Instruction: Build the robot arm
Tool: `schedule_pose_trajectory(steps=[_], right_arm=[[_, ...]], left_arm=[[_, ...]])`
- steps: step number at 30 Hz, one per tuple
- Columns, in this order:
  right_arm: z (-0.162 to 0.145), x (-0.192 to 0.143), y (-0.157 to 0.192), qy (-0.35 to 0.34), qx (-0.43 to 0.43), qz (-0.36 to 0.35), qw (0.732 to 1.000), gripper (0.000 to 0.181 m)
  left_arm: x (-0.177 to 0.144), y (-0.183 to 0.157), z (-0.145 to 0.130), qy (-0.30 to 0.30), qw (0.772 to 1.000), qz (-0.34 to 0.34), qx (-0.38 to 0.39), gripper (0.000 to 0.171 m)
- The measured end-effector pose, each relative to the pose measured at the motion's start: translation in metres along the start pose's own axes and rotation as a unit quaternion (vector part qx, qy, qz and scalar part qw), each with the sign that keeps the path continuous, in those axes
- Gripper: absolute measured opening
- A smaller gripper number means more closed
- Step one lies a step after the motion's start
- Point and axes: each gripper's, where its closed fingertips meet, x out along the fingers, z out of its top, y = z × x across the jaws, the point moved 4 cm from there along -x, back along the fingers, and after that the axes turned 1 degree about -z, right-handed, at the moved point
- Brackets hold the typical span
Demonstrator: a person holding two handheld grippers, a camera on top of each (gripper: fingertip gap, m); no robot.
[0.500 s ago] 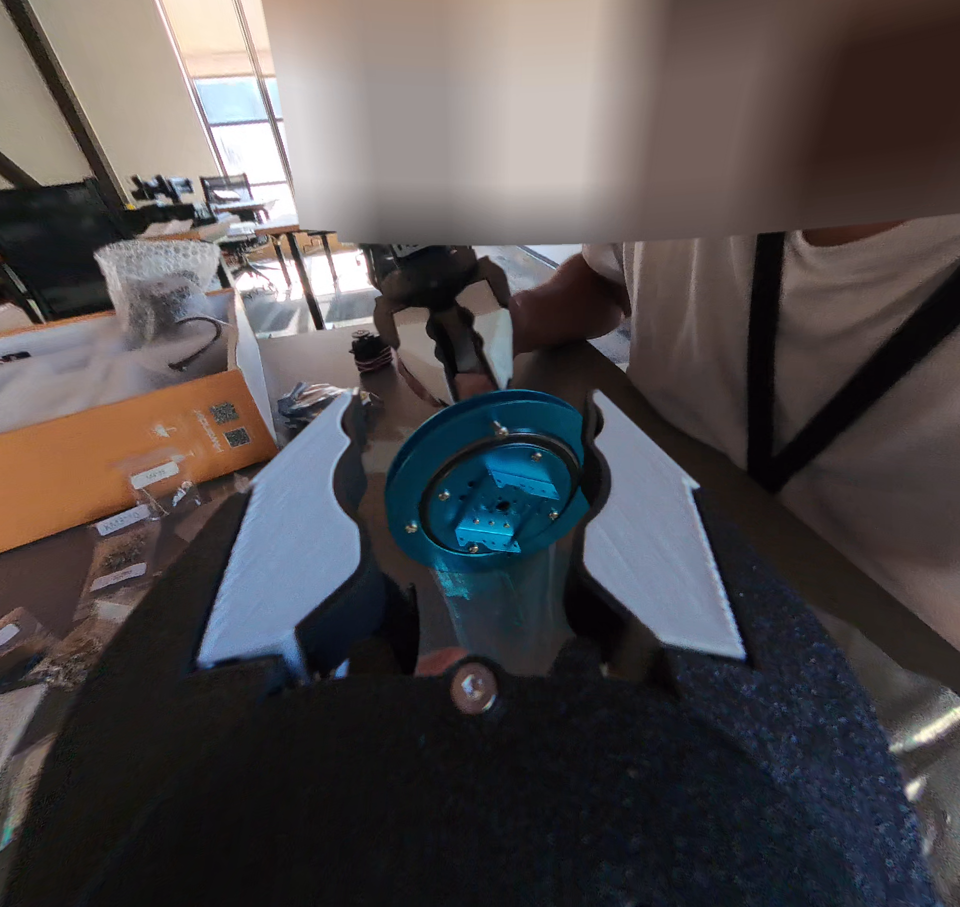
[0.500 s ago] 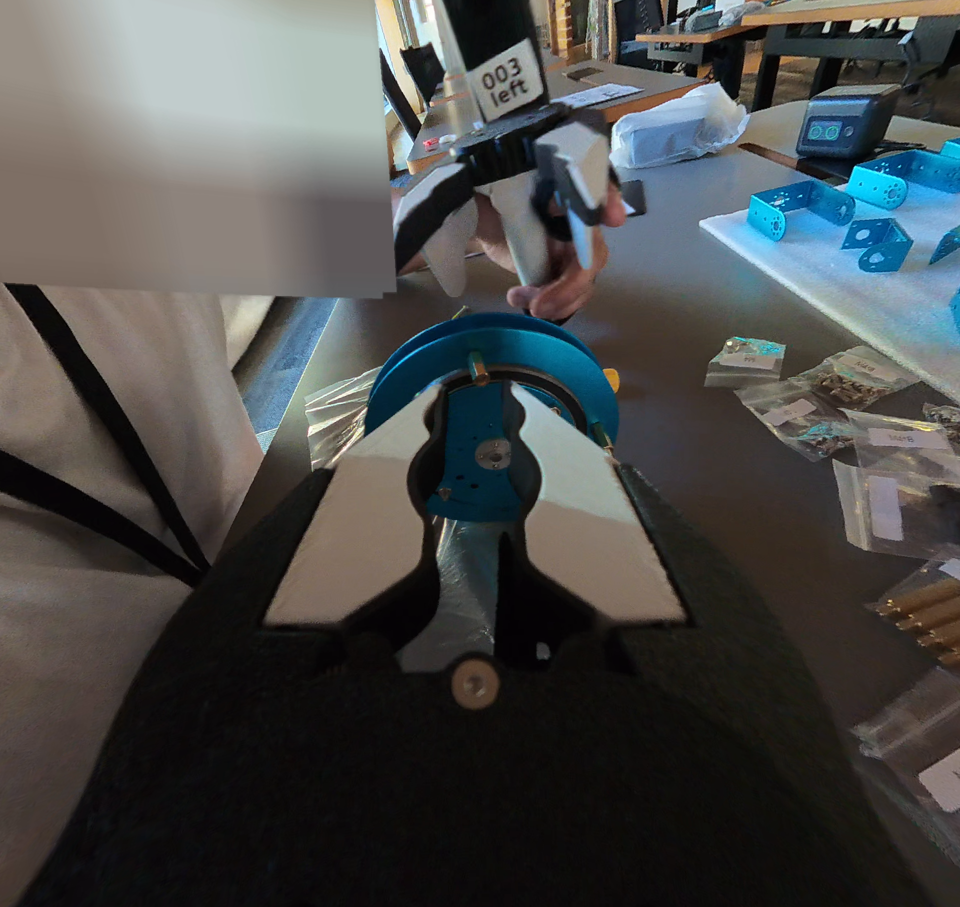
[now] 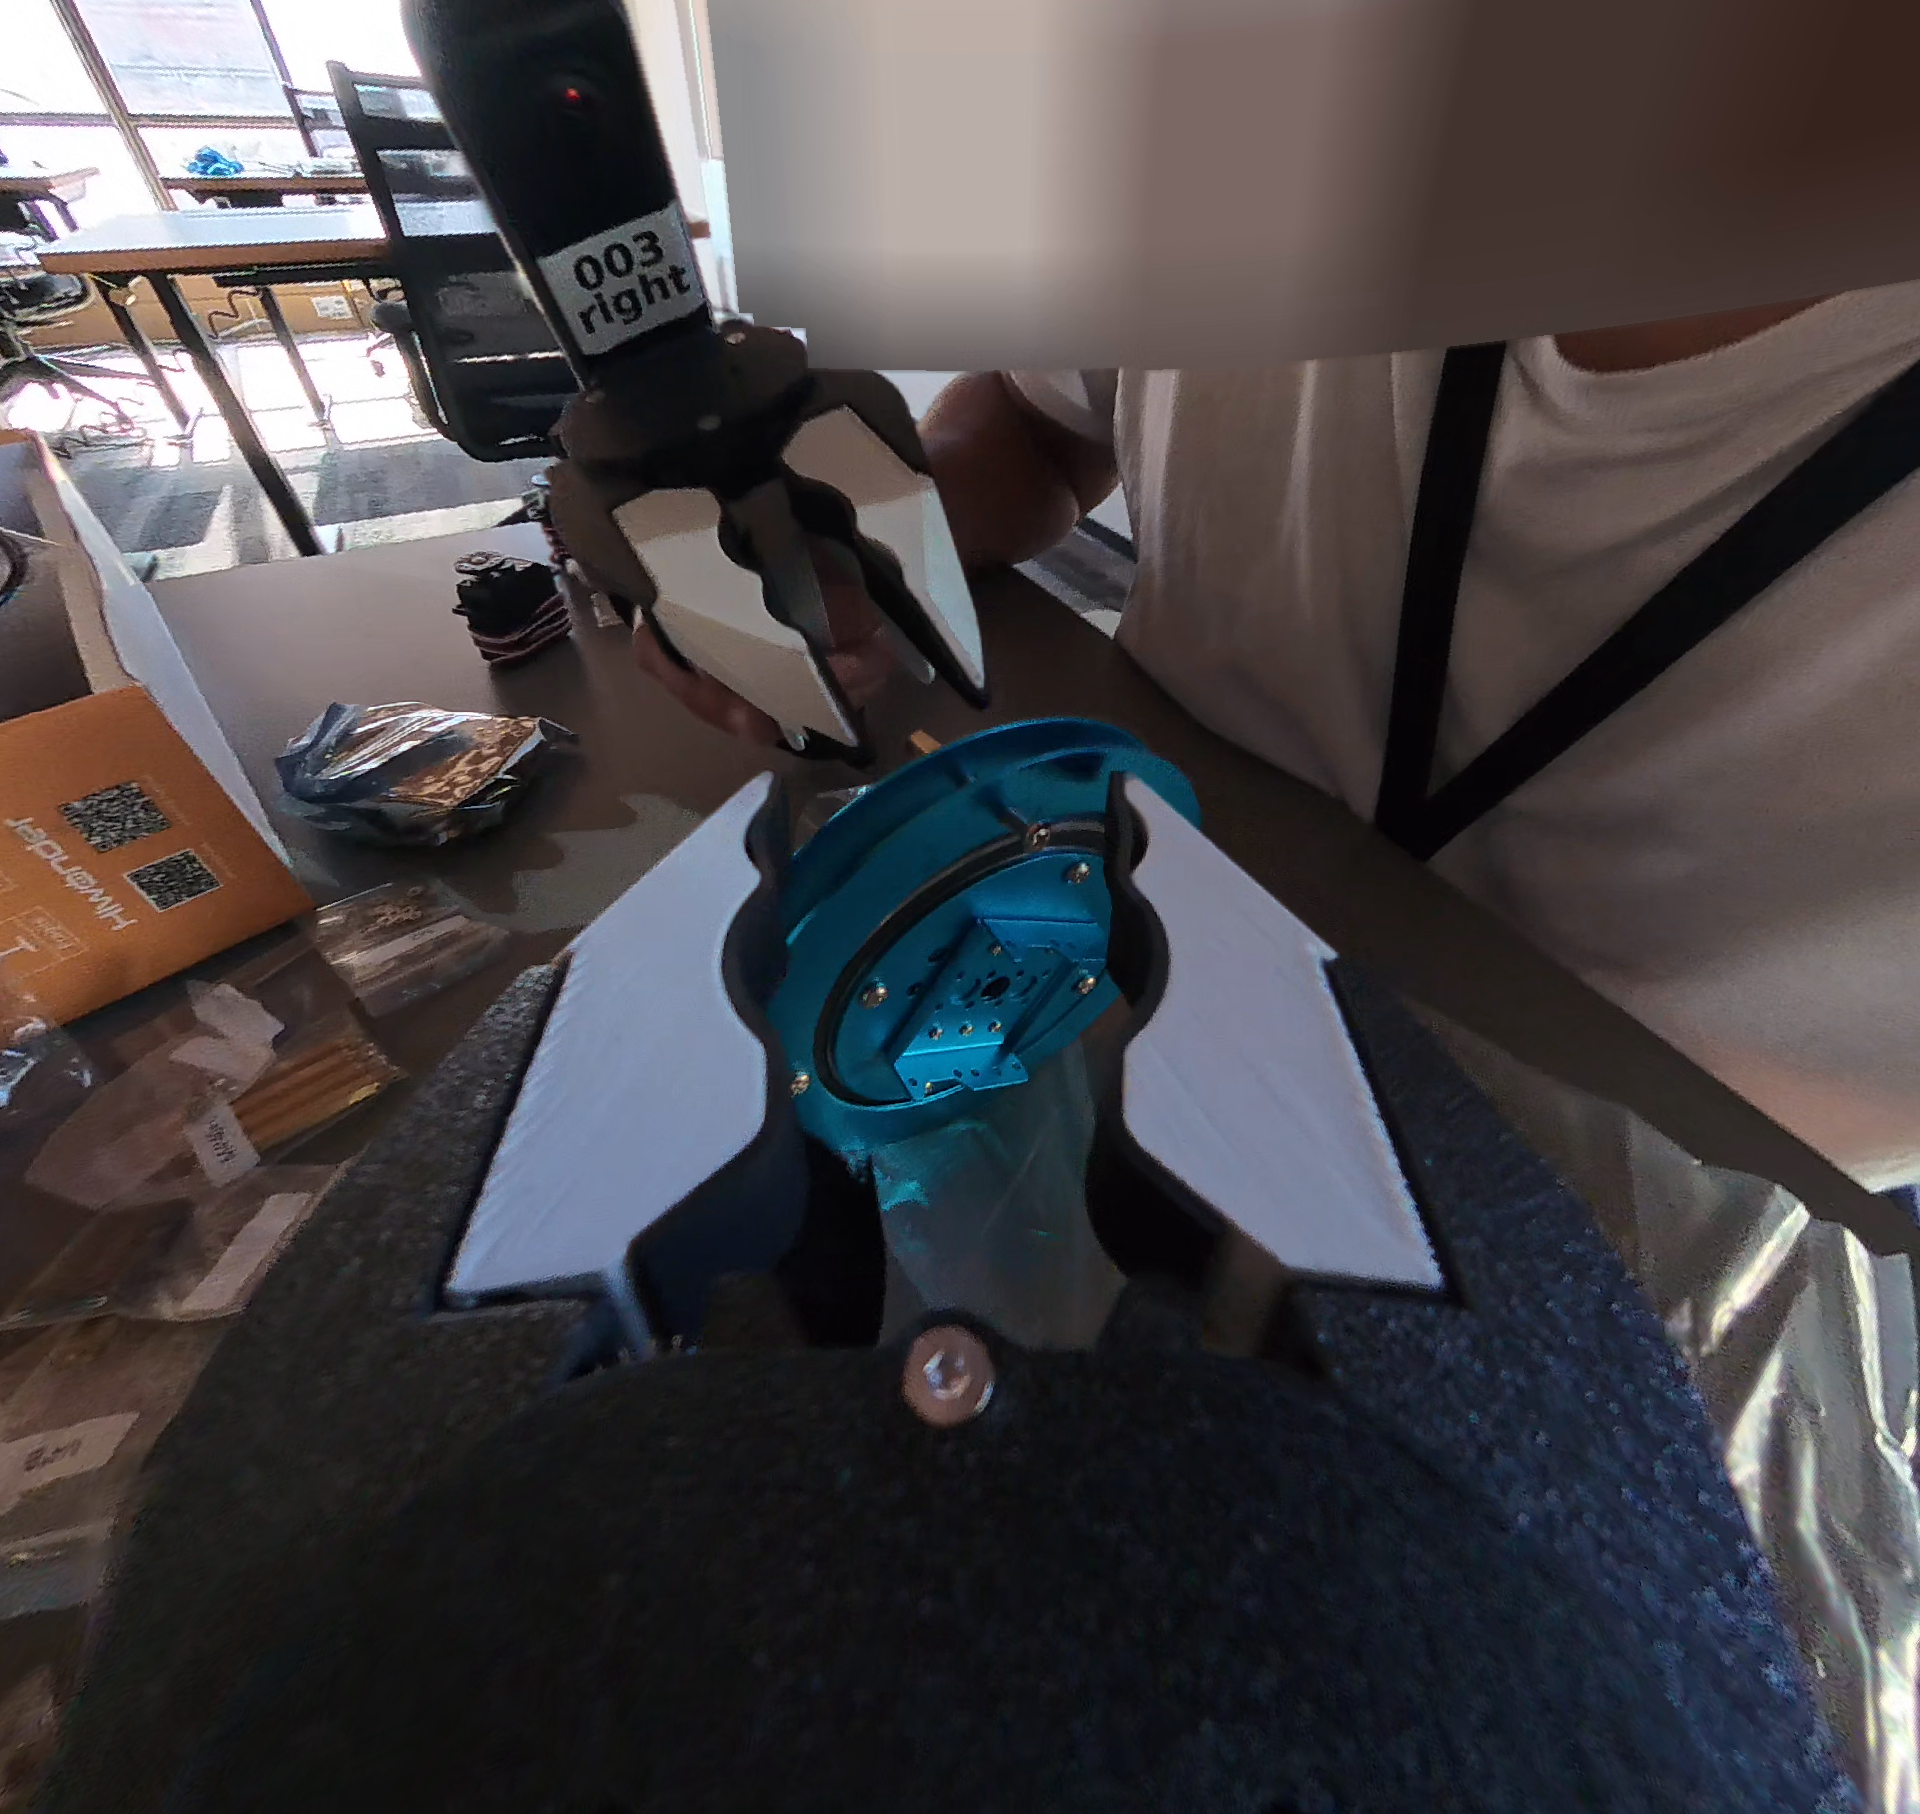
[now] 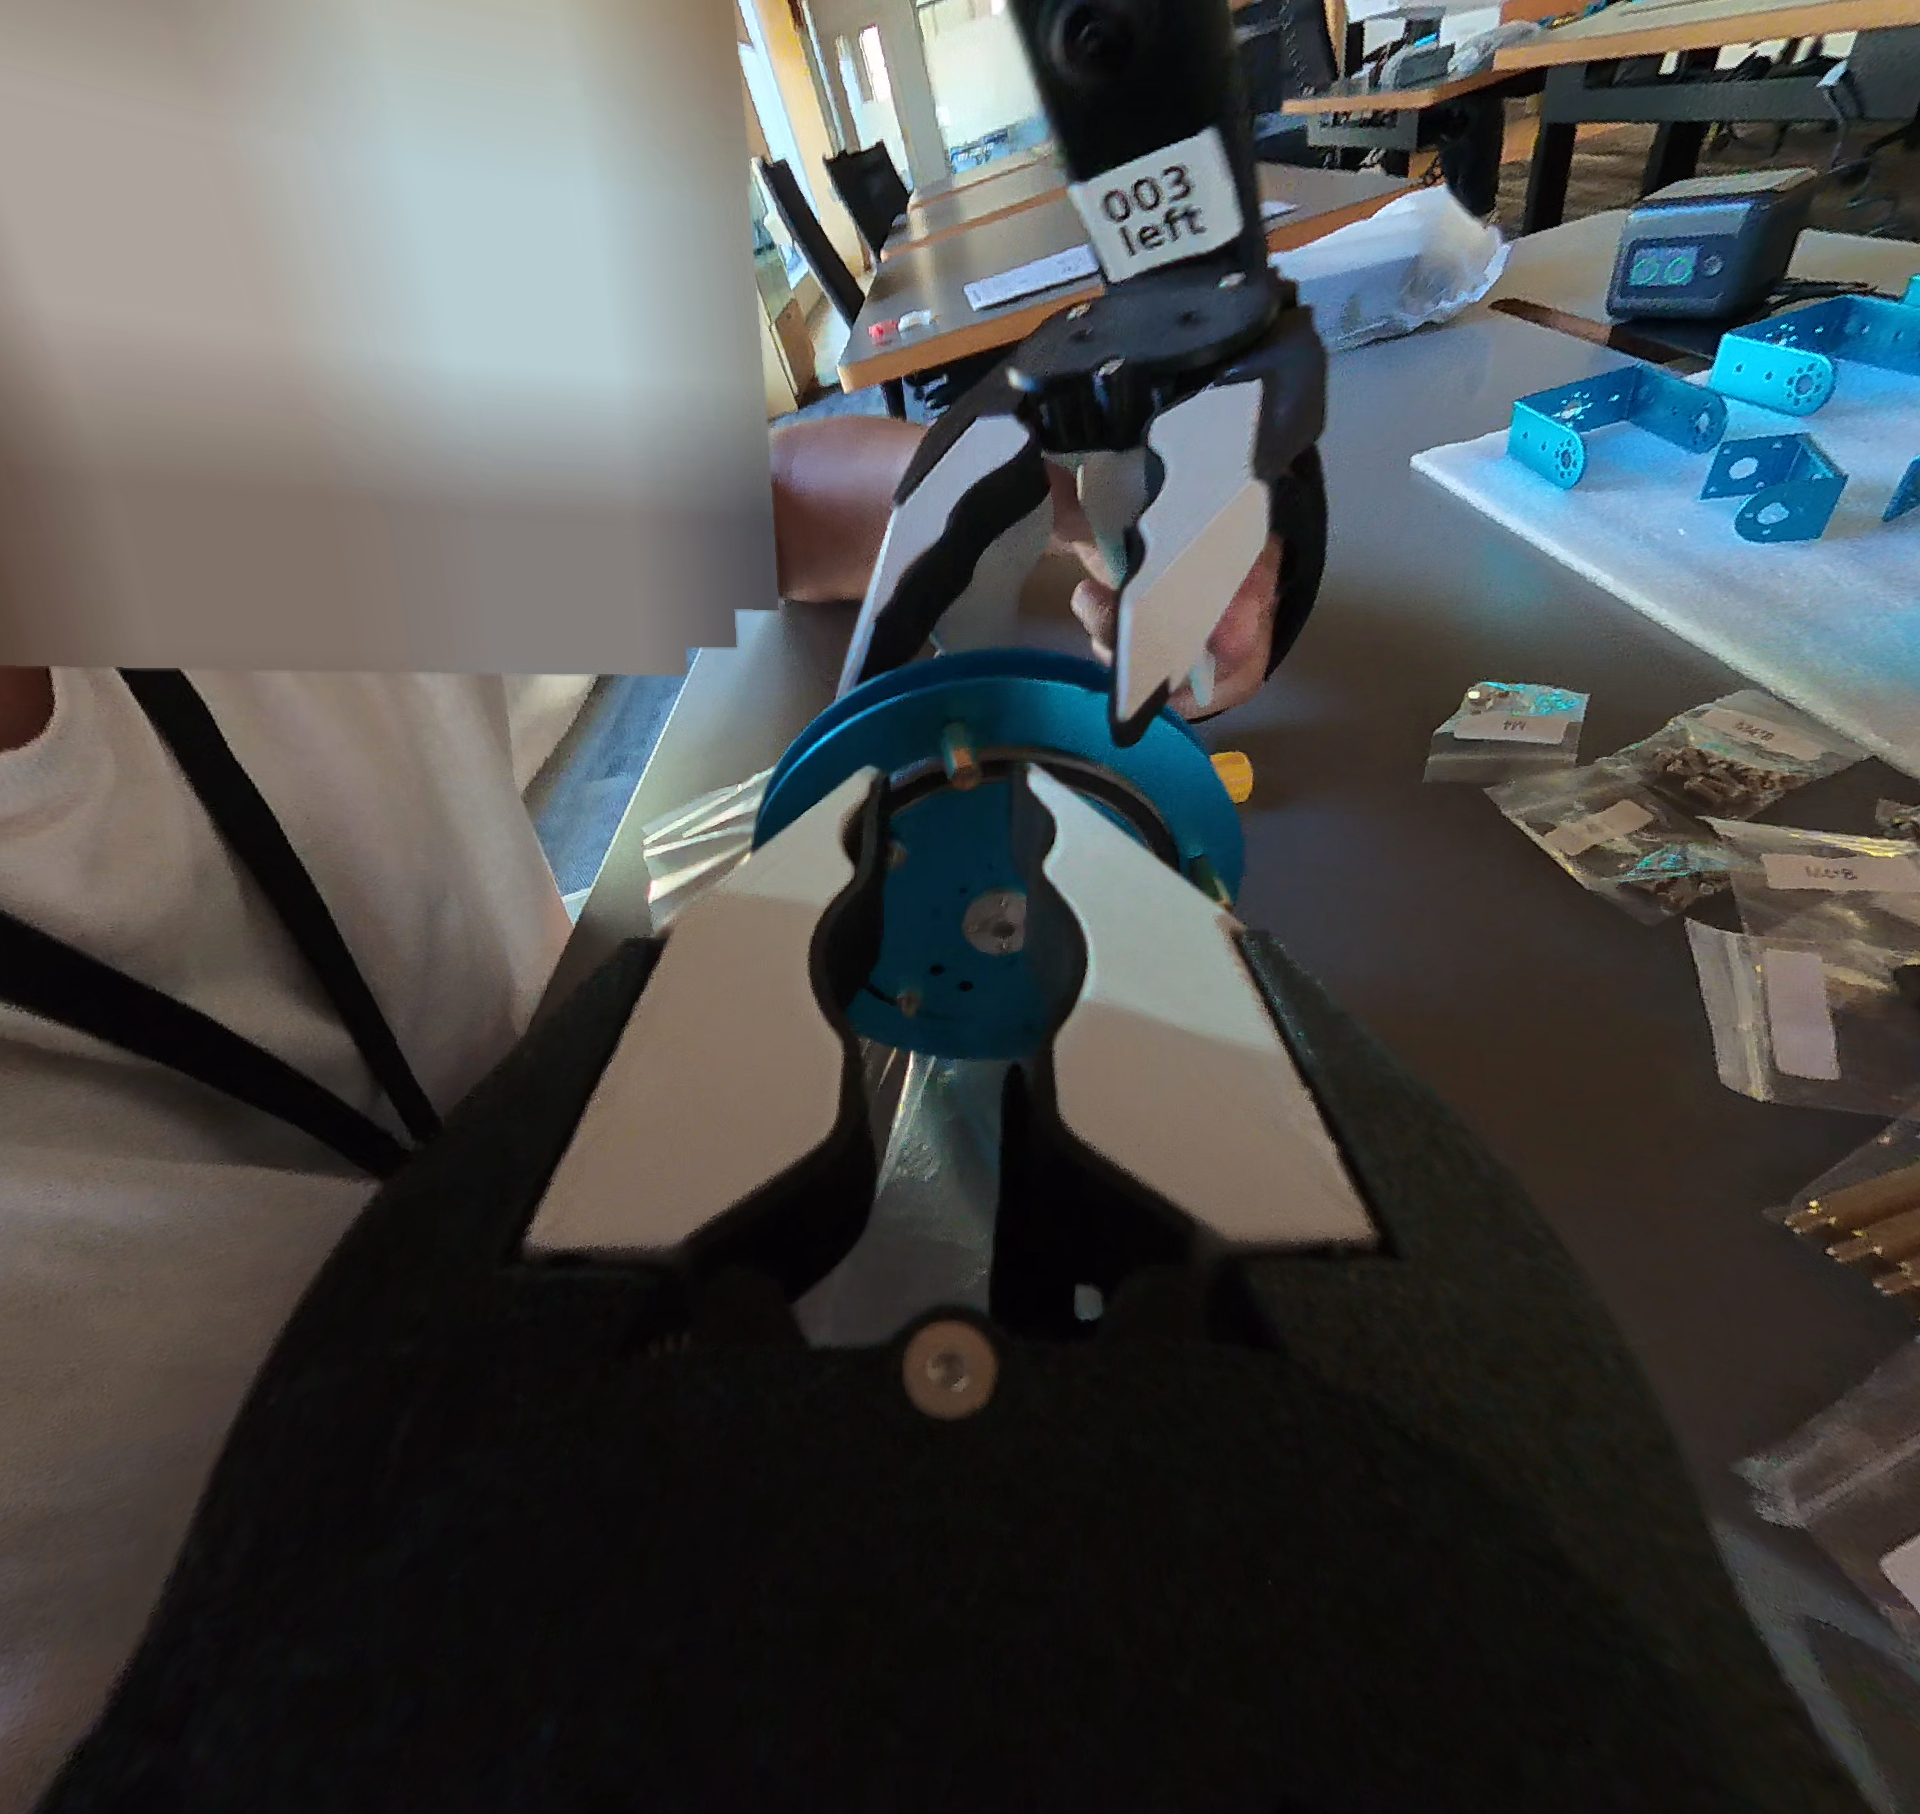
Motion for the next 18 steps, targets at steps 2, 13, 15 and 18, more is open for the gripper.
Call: schedule_pose_trajectory(steps=[2,13,15,18], right_arm=[[0.002,0.003,-0.003,-0.012,0.025,0.006,1.0,0.02],[-0.002,0.014,-0.002,-0.016,0.049,0.031,0.998,0.01],[-0.001,0.013,-0.001,-0.014,0.039,0.029,0.999,0.006],[-0.001,0.012,-0.001,-0.011,0.031,0.022,0.999,0.006]], left_arm=[[-0.001,0.0,0.0,0.003,1.0,0.009,0.011,0.06],[-0.019,-0.01,0.003,0.019,0.998,0.028,-0.051,0.052],[-0.019,-0.01,0.004,0.026,0.998,0.025,-0.061,0.051],[-0.019,-0.01,0.004,0.039,0.997,0.038,-0.054,0.047]])
